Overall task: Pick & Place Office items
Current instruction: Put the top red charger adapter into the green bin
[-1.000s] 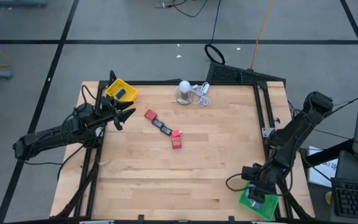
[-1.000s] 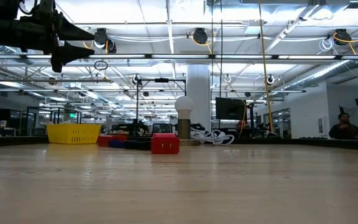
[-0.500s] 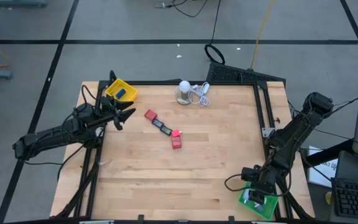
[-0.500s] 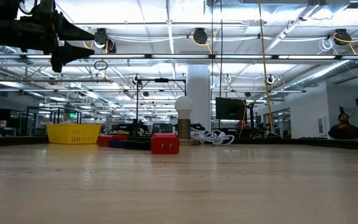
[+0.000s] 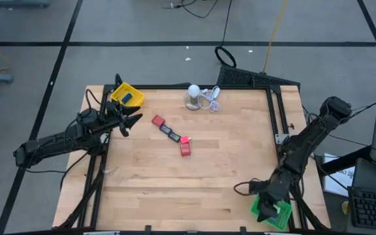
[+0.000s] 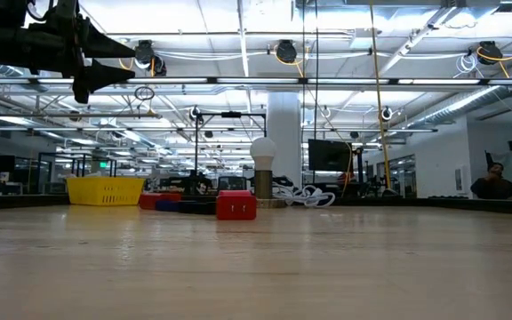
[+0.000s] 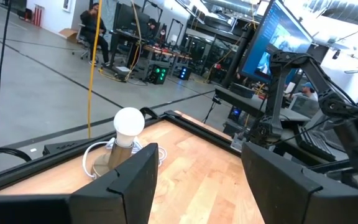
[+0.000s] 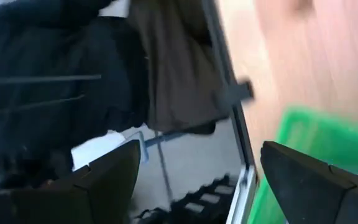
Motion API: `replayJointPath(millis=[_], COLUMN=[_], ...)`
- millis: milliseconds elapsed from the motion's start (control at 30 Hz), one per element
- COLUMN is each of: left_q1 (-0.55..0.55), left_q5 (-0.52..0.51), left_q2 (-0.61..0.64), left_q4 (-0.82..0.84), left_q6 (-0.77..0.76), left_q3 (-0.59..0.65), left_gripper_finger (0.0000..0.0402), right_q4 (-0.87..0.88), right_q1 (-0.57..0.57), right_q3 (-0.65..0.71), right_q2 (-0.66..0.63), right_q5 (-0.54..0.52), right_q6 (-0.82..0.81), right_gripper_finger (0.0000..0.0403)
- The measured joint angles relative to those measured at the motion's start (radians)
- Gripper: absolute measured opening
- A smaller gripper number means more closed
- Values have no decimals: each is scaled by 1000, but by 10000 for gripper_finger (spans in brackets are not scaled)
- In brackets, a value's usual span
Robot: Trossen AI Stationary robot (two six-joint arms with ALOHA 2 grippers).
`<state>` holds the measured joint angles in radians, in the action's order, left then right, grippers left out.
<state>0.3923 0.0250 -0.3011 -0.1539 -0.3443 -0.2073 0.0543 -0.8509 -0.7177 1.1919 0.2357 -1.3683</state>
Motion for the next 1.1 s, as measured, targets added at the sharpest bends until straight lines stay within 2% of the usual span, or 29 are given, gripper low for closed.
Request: replayJointPath(millis=[100,167,433,533,600,700,800,867,967,1033,1100], left_q1=[0,0,0,0,0,0,0,0,0,0,0], left_q5=[0,0,0,0,0,0,0,0,-8,-8,-8], left_q2=[0,0,0,0,0,0,0,0,0,0,0], left_q4=[0,0,0,0,0,0,0,-1,-22,-20,-24], left_q6=[0,0,0,0,0,0,0,0,-17,-18,-25], left_q3=[0,0,0,0,0,0,0,0,0,0,0], left_gripper_finger=[234,235,235,234,235,235,234,235,234,234,234], right_q4=[-60,-90,-194,-319,-396,-454,-440,-470,-667,-815,-899], right_q1=[40,68,180,249,299,372,443,503,620,688,748], right_q3=[0,0,0,0,0,0,1,21,97,157,196], right_q2=[-1,-1,-1,-1,-1,-1,-1,-1,25,48,73], right_q5=[-39,-127,-780,-925,-974,-975,-897,-745,-477,-366,-304], right_q6=[207,379,1069,1250,1333,1382,1377,1357,1309,1265,1228], right_gripper_finger=[317,317,318,318,318,318,318,318,318,318,318])
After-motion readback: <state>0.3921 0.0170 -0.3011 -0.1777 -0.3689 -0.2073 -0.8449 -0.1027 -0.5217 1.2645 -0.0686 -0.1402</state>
